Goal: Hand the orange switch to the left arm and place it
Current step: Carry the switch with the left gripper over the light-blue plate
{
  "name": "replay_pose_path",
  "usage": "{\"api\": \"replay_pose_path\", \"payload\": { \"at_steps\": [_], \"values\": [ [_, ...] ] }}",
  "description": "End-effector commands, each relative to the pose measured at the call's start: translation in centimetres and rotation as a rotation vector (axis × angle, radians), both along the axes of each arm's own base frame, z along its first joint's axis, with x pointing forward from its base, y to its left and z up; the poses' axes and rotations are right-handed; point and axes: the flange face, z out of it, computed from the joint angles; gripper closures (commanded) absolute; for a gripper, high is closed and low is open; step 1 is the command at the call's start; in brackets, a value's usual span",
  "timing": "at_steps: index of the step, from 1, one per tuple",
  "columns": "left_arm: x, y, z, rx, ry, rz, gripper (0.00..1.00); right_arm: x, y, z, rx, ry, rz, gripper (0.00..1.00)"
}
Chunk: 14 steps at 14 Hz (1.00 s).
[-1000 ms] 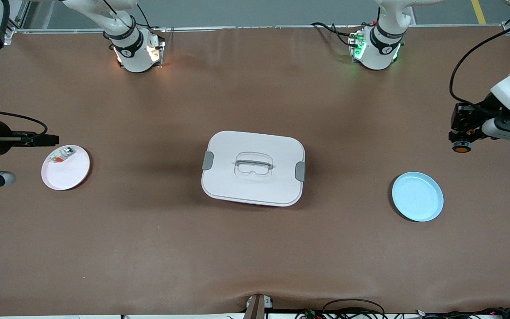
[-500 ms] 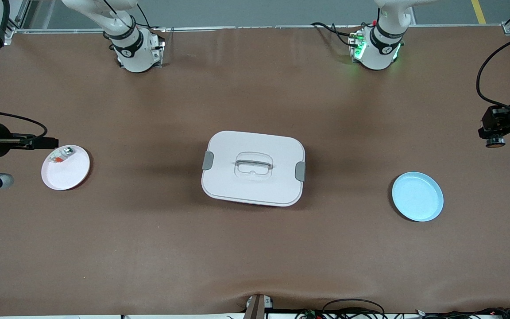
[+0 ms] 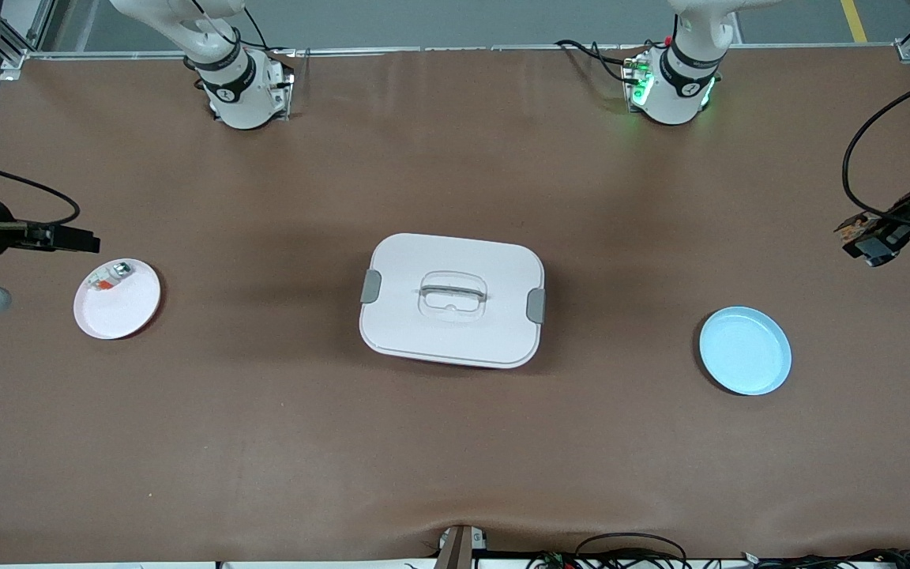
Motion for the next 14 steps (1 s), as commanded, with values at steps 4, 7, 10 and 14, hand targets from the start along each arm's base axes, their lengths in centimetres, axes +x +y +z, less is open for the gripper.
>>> {"api": "replay_pose_path", "payload": {
  "at_steps": [4,7,10,14],
  "values": [
    [2.4,-0.8,-5.4,0.105,0.065,0.325,1.0,-2.3,-0.2,2.9,-0.011,-0.037,0.002,0.0],
    [2.9,-0.3,-9.2,0.106,0.07,0.392,1.0,-2.7,0.3,4.3,-0.031,-0.074,0.008,0.0],
    [2.9,0.7,-12.6,0.112,0.041,0.439,1.0,-2.8,-0.4,4.4,-0.013,-0.081,-0.016,0.0],
    [3.5,1.5,-18.7,0.125,0.009,0.444,1.0,-3.5,-1.7,6.0,0.026,-0.123,-0.045,0.0]
  ]
}}
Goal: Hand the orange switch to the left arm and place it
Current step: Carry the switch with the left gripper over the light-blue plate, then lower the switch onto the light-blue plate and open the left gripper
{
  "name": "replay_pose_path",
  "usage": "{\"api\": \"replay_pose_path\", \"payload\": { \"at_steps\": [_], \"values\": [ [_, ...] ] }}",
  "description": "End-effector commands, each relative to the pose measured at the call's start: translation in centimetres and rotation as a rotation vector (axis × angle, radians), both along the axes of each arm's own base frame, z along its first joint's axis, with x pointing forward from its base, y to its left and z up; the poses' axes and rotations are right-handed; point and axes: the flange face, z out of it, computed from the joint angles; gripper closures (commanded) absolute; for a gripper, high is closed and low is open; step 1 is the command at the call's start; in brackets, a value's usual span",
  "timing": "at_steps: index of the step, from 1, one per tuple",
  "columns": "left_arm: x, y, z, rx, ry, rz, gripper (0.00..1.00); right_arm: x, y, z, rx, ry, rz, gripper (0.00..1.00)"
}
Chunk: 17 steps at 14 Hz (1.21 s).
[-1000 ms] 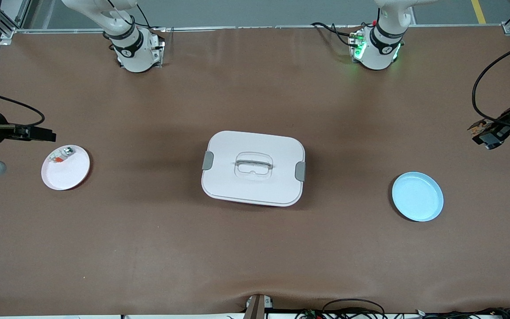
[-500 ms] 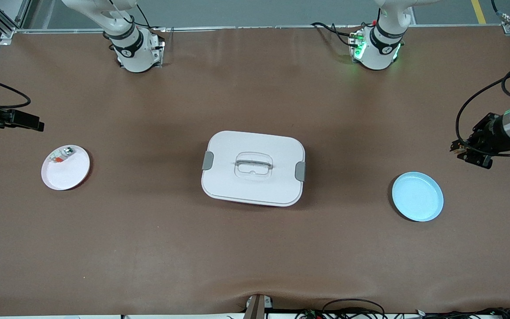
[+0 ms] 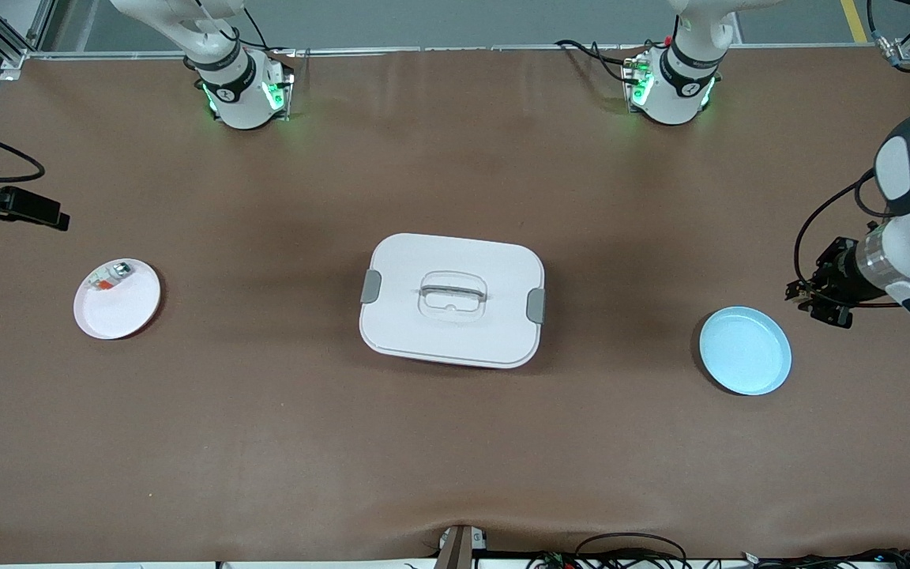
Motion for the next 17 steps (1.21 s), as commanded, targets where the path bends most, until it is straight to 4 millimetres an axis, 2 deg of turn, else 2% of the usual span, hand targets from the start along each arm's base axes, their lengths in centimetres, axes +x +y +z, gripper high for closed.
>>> {"api": "replay_pose_path", "payload": {
  "at_steps": [1,2,4,11,15,17],
  "values": [
    [0.4,0.4,-3.8,0.014,-0.036,0.027,1.0,-1.6,-1.0,1.9,0.046,-0.042,-0.032,0.0],
    [0.8,0.2,-5.2,0.009,-0.041,0.035,1.0,-1.9,-1.1,2.6,0.043,-0.059,-0.032,0.0],
    [1.5,0.1,-7.8,0.0,-0.043,0.035,1.0,-2.2,-1.4,2.5,0.042,-0.044,-0.036,0.0],
    [2.3,0.3,-15.9,-0.024,-0.003,0.036,1.0,-3.5,-0.1,3.0,0.04,-0.048,-0.013,0.0],
    [2.7,1.5,-19.0,-0.025,-0.026,0.049,1.0,-5.5,-0.2,2.2,0.042,-0.068,-0.018,0.0],
    [2.5,2.2,-20.2,0.005,-0.013,0.027,1.0,-5.8,0.0,2.1,0.043,-0.068,-0.015,0.0]
  ]
}}
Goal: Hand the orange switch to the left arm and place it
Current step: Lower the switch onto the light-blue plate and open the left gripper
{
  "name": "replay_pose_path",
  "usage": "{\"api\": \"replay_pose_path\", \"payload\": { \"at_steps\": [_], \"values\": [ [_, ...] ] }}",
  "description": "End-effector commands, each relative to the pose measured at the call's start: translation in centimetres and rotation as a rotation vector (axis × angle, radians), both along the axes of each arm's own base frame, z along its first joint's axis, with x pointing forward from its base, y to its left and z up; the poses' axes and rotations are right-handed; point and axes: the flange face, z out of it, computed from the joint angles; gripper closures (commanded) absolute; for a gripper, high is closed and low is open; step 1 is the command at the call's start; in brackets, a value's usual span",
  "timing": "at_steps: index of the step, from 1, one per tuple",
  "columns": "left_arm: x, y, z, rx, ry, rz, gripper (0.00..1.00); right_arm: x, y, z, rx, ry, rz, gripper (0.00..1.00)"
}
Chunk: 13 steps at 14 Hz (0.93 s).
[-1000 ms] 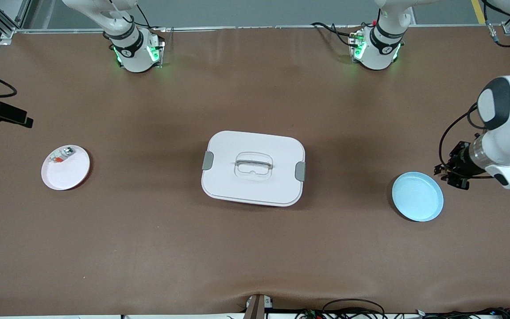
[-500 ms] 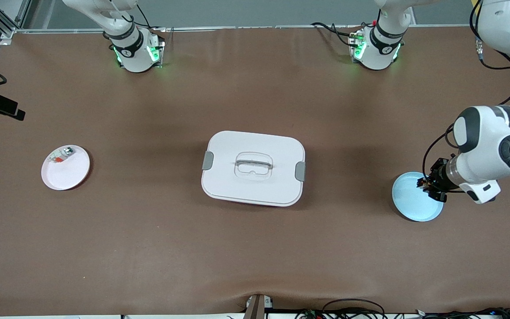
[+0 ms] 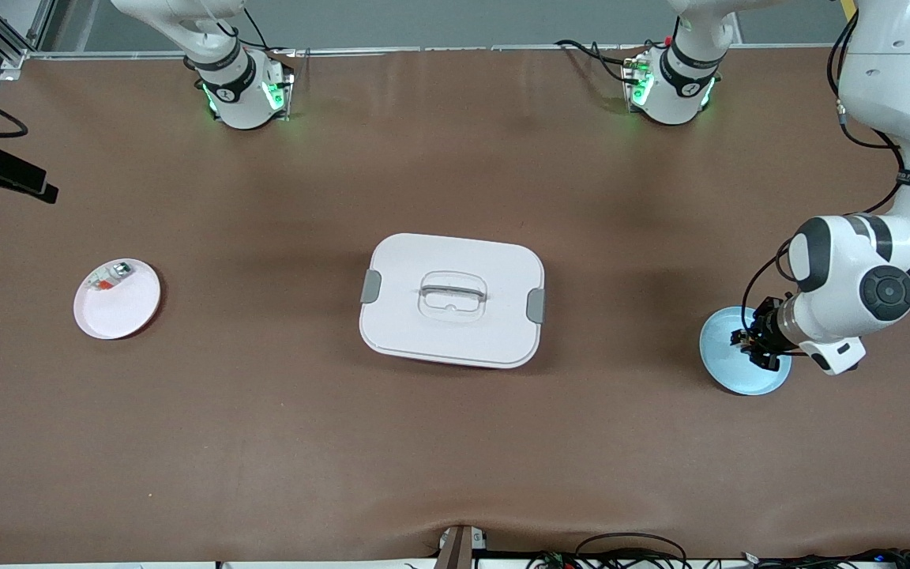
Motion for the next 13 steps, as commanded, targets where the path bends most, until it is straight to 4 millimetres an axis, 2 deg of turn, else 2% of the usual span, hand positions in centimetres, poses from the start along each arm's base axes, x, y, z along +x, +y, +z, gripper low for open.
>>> {"api": "replay_pose_path", "payload": {
  "at_steps": [1,6,9,13],
  "values": [
    [0.2,1.2,-0.8,0.042,-0.008,-0.005,1.0,-1.8,0.6,0.0,0.014,-0.01,0.001,0.0],
    [0.3,1.2,-2.8,0.033,-0.028,0.009,1.0,-2.6,0.8,-0.2,0.016,-0.012,0.004,0.0],
    [0.2,1.7,-4.3,0.032,-0.033,0.037,1.0,-3.7,0.9,-0.4,0.017,-0.038,0.003,0.0],
    [0.0,2.2,-4.7,0.046,-0.026,0.033,1.0,-4.3,1.0,-0.5,0.018,-0.035,0.003,0.0]
  ]
}}
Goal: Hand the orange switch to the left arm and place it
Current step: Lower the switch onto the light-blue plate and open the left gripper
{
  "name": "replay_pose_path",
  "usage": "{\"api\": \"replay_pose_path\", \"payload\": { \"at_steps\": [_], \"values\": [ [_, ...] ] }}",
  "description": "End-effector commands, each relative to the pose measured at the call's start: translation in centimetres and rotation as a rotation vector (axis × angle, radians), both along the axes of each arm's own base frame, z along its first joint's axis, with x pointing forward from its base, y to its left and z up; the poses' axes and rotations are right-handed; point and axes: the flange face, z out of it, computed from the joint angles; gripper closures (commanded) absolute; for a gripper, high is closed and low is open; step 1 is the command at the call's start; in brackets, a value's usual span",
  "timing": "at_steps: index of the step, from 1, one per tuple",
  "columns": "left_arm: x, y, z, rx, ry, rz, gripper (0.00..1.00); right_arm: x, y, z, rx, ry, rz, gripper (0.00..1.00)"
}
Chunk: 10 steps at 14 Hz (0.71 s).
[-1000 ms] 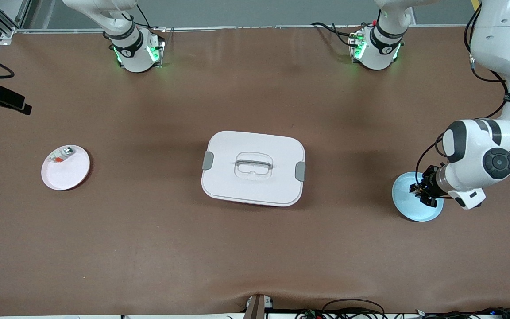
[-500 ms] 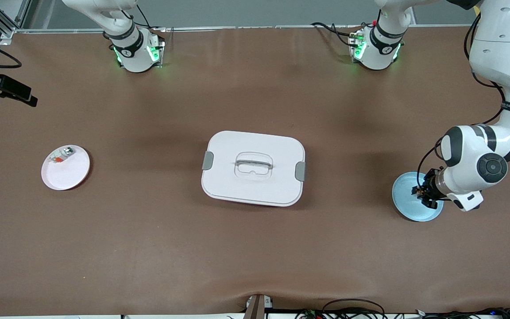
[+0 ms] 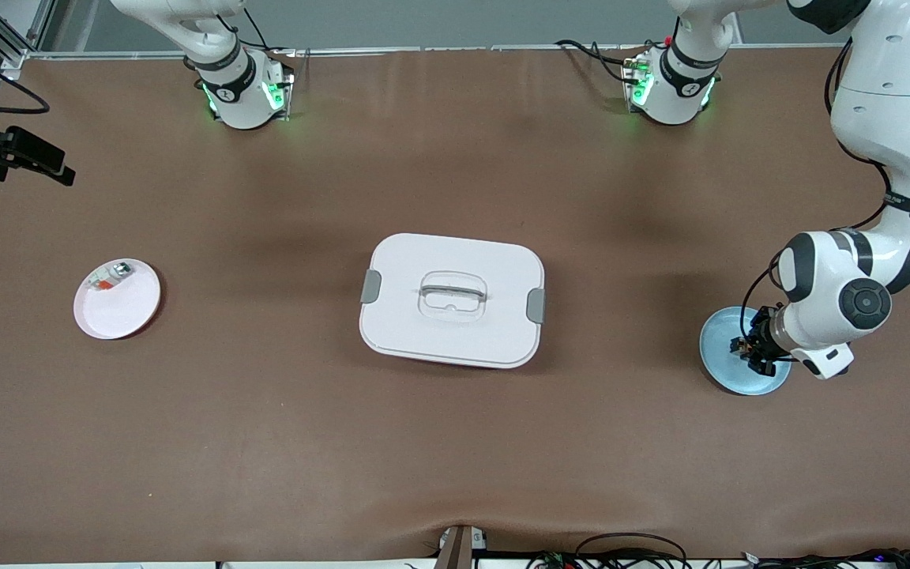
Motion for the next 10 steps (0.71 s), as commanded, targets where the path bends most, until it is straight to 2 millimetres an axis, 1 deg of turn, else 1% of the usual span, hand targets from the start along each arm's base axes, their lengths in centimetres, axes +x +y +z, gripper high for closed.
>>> {"api": "replay_pose_path", "payload": {
  "at_steps": [1,2,5,6,7,8,9,10],
  "values": [
    [0.01,0.51,-0.22,0.02,-0.006,0.006,1.0,-1.32,0.19,0.01,0.015,-0.008,-0.009,0.0],
    [-0.04,0.99,-0.22,0.02,-0.006,0.013,1.0,-1.53,0.11,0.14,0.015,-0.013,-0.009,0.0],
    [-0.01,1.11,-0.17,0.02,-0.006,0.015,1.0,-1.51,0.16,0.17,0.013,-0.022,-0.008,0.0],
    [0.0,1.1,-0.16,0.02,-0.008,0.015,0.96,-1.32,0.05,0.41,0.011,-0.044,-0.011,0.0],
    [0.04,1.12,-0.12,0.02,-0.008,0.015,0.79,-1.3,0.02,0.54,0.01,-0.052,-0.013,0.0],
    [0.05,1.22,-0.02,0.02,-0.009,0.017,0.47,-1.48,0.16,0.79,-0.001,-0.057,-0.019,0.0],
    [0.19,1.05,0.19,0.02,-0.013,0.017,0.0,-1.54,0.44,0.69,-0.008,-0.056,-0.045,0.0],
    [0.26,1.09,0.53,0.022,-0.011,0.02,0.0,-1.52,0.94,0.74,-0.011,-0.061,-0.07,0.0]
  ]
}}
